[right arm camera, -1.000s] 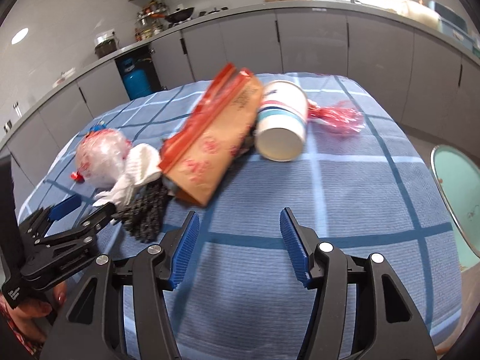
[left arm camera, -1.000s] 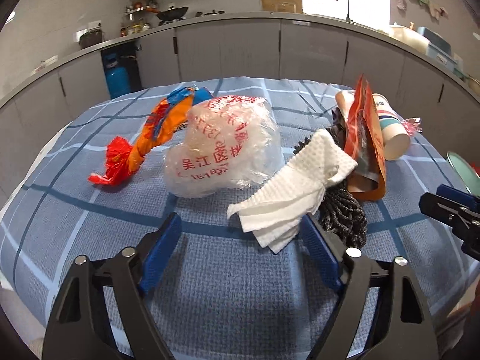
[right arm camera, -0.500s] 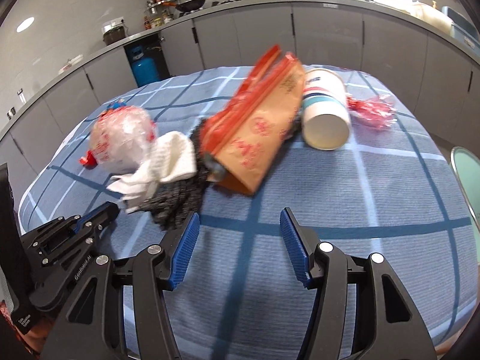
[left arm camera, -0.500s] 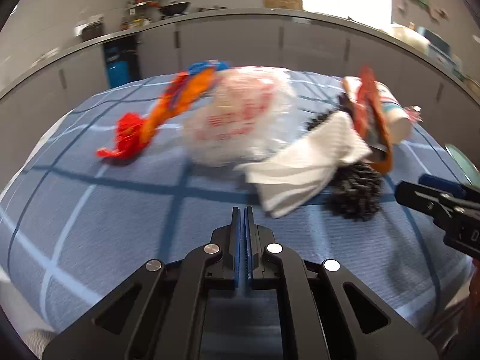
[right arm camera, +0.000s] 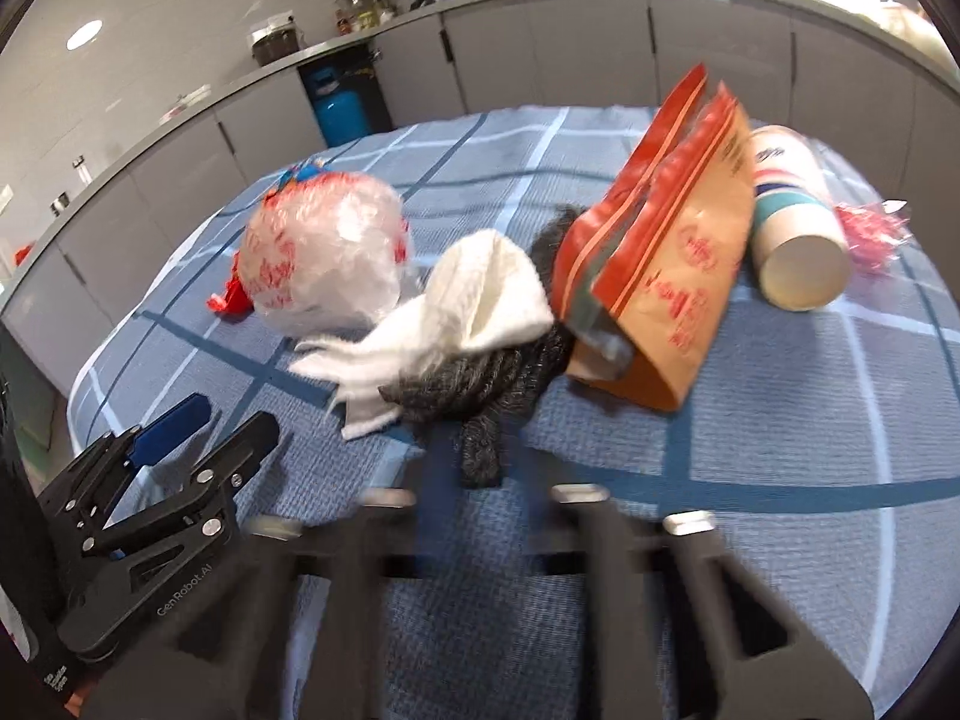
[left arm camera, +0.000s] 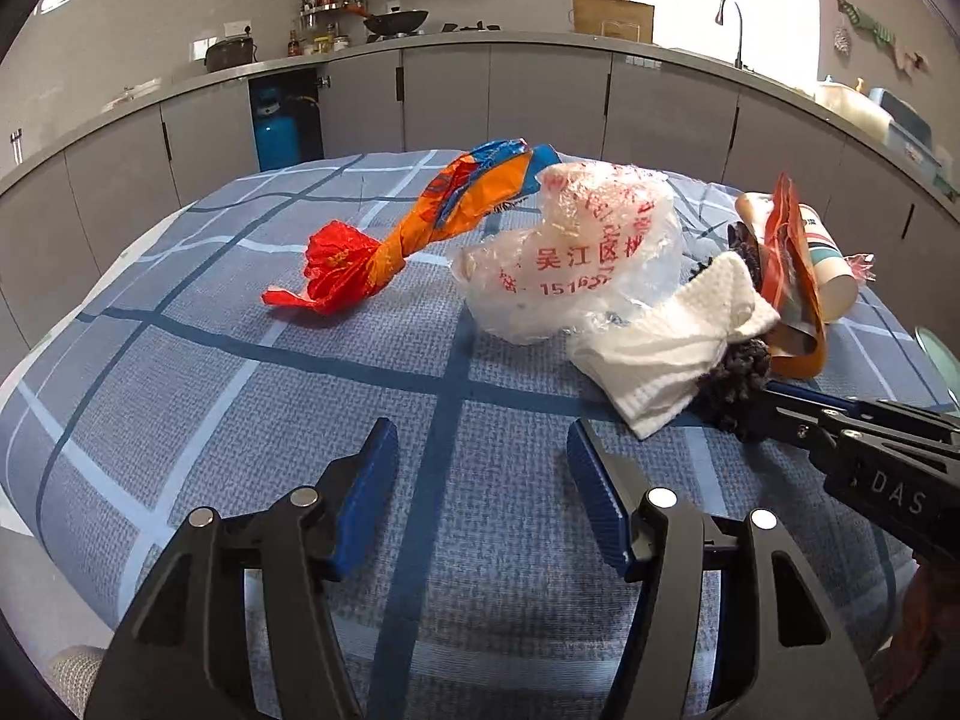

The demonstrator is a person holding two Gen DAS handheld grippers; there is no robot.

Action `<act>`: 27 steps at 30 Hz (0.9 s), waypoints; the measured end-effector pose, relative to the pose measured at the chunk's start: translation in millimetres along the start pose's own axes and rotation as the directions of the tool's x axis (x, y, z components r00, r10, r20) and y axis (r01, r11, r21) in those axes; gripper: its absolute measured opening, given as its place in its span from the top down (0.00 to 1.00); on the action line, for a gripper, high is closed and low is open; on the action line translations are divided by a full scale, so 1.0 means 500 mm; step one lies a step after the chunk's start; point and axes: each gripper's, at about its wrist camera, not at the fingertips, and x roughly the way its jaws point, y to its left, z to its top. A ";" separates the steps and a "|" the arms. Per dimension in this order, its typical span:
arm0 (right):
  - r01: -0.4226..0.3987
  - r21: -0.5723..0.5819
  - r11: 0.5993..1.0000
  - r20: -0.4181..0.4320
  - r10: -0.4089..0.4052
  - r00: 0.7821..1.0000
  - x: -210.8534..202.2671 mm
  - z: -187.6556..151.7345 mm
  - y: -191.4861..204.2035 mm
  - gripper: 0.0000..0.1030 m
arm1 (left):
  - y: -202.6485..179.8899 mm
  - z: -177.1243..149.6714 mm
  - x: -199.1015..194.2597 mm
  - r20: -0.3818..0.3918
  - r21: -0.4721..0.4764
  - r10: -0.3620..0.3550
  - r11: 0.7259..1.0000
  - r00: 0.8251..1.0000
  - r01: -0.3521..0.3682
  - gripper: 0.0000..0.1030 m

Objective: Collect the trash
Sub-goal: 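Grasp the white tissue with left tool while right tool grasps black rope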

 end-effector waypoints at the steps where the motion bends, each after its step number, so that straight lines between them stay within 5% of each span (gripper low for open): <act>1: -0.020 -0.010 1.000 0.006 0.020 1.000 -0.006 -0.003 0.000 0.90 | -0.002 0.001 0.000 -0.002 0.003 -0.015 1.000 1.000 0.015 0.43; 6: 0.024 -0.043 0.999 0.021 -0.023 0.999 -0.040 -0.025 -0.025 0.90 | -0.033 0.004 -0.007 0.015 0.053 -0.080 0.996 0.997 0.079 0.29; 17: 0.093 -0.005 0.996 0.018 -0.093 0.995 -0.112 -0.072 -0.137 0.88 | -0.137 0.046 0.044 -0.019 0.288 -0.070 0.955 0.997 0.072 0.23; 19: 0.078 0.013 0.997 0.022 -0.078 0.997 -0.121 -0.076 -0.147 0.85 | -0.151 0.045 0.054 -0.039 0.310 -0.070 0.948 0.997 0.079 0.39; 22: 0.065 0.032 0.997 0.050 -0.067 0.997 -0.137 -0.079 -0.156 0.41 | -0.162 0.038 0.056 -0.057 0.315 -0.088 0.944 0.994 0.102 0.64; 27: 0.042 0.062 0.997 0.076 -0.047 0.996 -0.149 -0.070 -0.164 0.39 | -0.172 0.022 0.040 -0.046 0.271 -0.068 0.960 0.997 0.078 0.77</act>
